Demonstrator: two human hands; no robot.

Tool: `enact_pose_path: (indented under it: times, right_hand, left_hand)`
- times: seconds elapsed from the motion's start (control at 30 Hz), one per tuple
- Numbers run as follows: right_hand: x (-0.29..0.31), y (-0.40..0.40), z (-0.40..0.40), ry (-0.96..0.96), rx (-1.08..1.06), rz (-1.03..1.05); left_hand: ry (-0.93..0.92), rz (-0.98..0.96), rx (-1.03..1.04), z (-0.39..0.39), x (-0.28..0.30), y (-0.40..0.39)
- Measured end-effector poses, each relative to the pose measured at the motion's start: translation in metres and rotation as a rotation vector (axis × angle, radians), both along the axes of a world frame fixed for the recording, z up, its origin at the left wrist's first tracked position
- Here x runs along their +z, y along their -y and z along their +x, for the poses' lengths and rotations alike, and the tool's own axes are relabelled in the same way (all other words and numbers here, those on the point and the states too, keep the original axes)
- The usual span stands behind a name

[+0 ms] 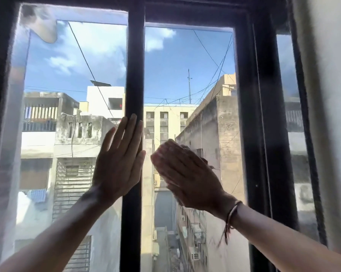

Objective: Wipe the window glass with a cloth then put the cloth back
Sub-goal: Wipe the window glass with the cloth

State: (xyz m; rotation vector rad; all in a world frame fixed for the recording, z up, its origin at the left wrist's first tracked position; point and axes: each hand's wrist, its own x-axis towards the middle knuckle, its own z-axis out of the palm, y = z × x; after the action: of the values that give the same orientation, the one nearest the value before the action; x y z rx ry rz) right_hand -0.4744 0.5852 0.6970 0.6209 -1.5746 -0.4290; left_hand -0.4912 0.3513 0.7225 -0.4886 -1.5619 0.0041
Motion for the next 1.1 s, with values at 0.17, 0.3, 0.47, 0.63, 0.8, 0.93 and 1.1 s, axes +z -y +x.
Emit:
enact_pose_path:
  times: [0.17, 0.3, 0.47, 0.63, 0.8, 0.93, 1.1]
  right_hand:
    - [0.112, -0.04, 0.003, -0.135, 0.065, -0.458]
    - [0.14, 0.001, -0.007, -0.167, 0.053, -0.434]
    - [0.021, 0.011, 0.006, 0.032, 0.036, 0.151]
    - [0.078, -0.072, 0.017, 0.01, 0.016, -0.089]
    - [0.047, -0.012, 0.003, -0.035, 0.0, -0.451]
    - [0.011, -0.035, 0.007, 0.051, -0.052, 0.166]
    - [0.049, -0.044, 0.005, -0.081, 0.001, -0.659]
  left_hand:
    - [-0.003, 0.008, 0.001, -0.001, 0.0, -0.003]
    - [-0.009, 0.006, 0.027, -0.002, 0.004, -0.003]
    - [0.003, -0.03, 0.044, 0.003, 0.007, 0.003]
    - [0.024, -0.056, 0.05, 0.002, 0.002, 0.017]
    - [0.025, -0.05, 0.079, 0.0, -0.001, 0.02]
    - [0.002, -0.052, 0.078, 0.0, -0.001, 0.022]
    - [0.011, -0.037, 0.066, 0.0, 0.0, 0.016]
